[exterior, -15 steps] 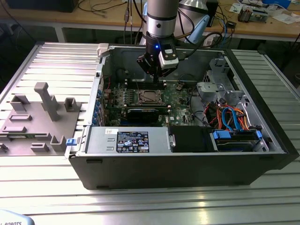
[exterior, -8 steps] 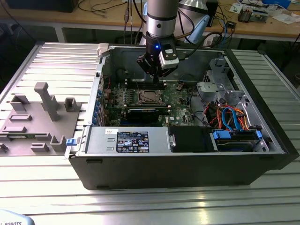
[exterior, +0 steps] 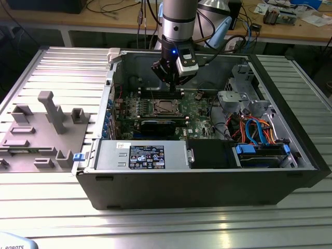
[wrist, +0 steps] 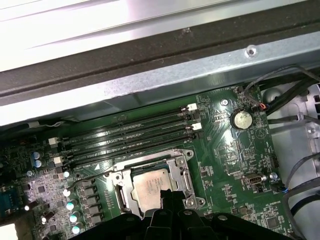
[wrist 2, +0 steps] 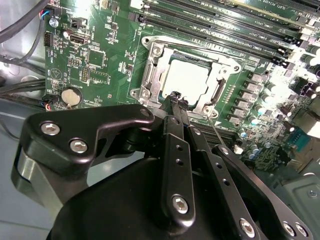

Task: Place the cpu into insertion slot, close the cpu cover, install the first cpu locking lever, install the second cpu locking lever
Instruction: 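Install the first cpu locking lever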

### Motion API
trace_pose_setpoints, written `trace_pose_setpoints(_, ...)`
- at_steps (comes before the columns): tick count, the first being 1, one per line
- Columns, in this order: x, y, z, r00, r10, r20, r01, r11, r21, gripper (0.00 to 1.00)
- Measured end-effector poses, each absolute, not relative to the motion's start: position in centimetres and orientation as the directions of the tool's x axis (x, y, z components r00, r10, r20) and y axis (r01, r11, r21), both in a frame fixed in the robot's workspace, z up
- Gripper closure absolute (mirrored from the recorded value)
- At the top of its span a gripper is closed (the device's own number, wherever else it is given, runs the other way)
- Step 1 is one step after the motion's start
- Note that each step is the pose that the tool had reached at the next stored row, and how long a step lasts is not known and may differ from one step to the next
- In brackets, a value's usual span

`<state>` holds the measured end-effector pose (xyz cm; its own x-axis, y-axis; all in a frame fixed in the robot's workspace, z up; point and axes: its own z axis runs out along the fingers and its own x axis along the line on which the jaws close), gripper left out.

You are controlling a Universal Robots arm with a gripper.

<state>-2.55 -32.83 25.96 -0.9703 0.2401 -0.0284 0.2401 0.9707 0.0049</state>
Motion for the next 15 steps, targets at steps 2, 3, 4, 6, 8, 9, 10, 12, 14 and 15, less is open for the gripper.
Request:
trace_pose_setpoints(2,-2.55,-32.83,25.96,-0.971,0.238,-0.028,0.237,0.971,0.005,0.89)
trace_pose_setpoints(3,-2.55,-32.83,25.97,-0.971,0.236,-0.028,0.236,0.972,0.005,0.89)
trace_pose_setpoints(4,-2.55,-32.83,25.97,-0.972,0.235,-0.028,0.235,0.972,0.005,0.89)
trace_pose_setpoints(6,-2.55,-32.83,25.96,-0.972,0.232,-0.028,0.231,0.973,0.005,0.89)
trace_pose_setpoints(8,-2.55,-32.83,25.97,-0.973,0.228,-0.028,0.228,0.974,0.005,0.89)
trace_pose_setpoints(9,-2.55,-32.83,25.97,-0.974,0.226,-0.028,0.226,0.974,0.005,0.89)
trace_pose_setpoints(10,-2.55,-32.83,25.96,-0.974,0.223,-0.028,0.223,0.975,0.005,0.89)
trace_pose_setpoints(12,-2.55,-32.83,25.97,-0.975,0.219,-0.028,0.218,0.976,0.005,0.89)
trace_pose_setpoints(14,-2.55,-32.83,25.96,-0.976,0.216,-0.028,0.216,0.976,0.005,0.89)
trace_pose_setpoints(15,-2.55,-32.83,25.96,-0.976,0.215,-0.028,0.215,0.977,0.005,0.89)
